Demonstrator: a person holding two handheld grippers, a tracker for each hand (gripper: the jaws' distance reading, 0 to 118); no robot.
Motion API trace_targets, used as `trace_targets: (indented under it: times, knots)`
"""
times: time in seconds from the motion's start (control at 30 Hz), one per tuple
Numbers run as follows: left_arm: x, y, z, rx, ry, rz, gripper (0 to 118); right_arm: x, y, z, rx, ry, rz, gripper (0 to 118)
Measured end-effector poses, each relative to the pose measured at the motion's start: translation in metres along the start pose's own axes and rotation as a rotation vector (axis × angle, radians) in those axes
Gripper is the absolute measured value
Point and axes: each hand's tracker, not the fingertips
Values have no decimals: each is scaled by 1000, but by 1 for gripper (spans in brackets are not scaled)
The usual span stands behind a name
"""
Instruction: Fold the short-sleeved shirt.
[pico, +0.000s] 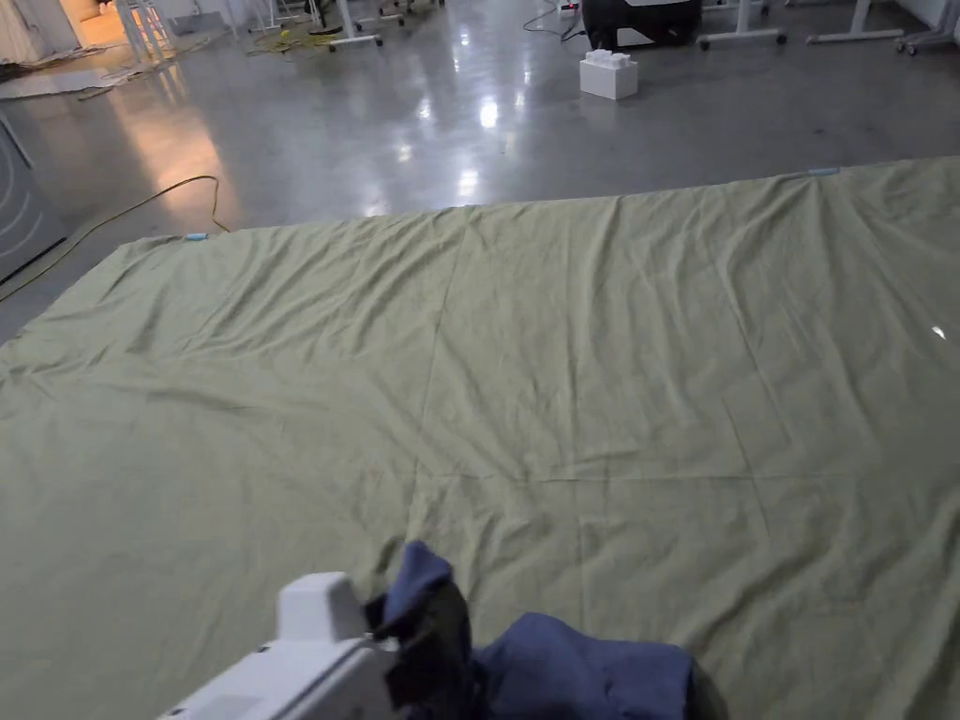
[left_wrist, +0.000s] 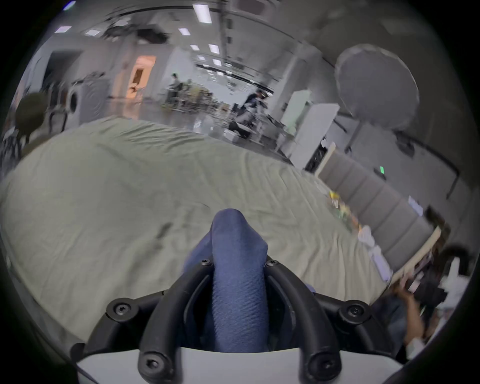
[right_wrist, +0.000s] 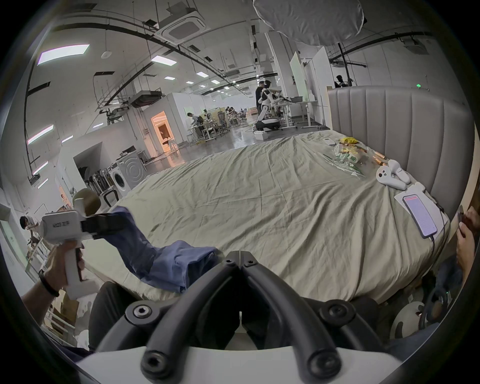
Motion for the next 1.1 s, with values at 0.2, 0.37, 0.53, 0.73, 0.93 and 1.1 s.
trace_targets:
  times: [0.2, 0.37, 0.53, 0.73, 0.93, 1.1]
  knots:
    - [79, -47, -62, -197, -71, -196, 25, 10, -5, 16, 2, -62, 24, 0]
    - [81, -40, -53, -175, -153, -271, 83, 24, -10, 19, -1, -90, -39, 0]
    - [34, -2, -5, -7, -168, 13, 87, 30, -14, 16, -10, -102, -52, 0]
    - [1, -19, -25, -74, -168, 261, 6, 31, -19, 16, -22, -96, -53, 0]
    - [47, -55, -73, -252, -290, 240, 5, 25, -19, 19, -42, -112, -28, 0]
    - [53, -80, -106, -325, -211, 225, 3, 20, -24, 14, -66, -84, -30, 0]
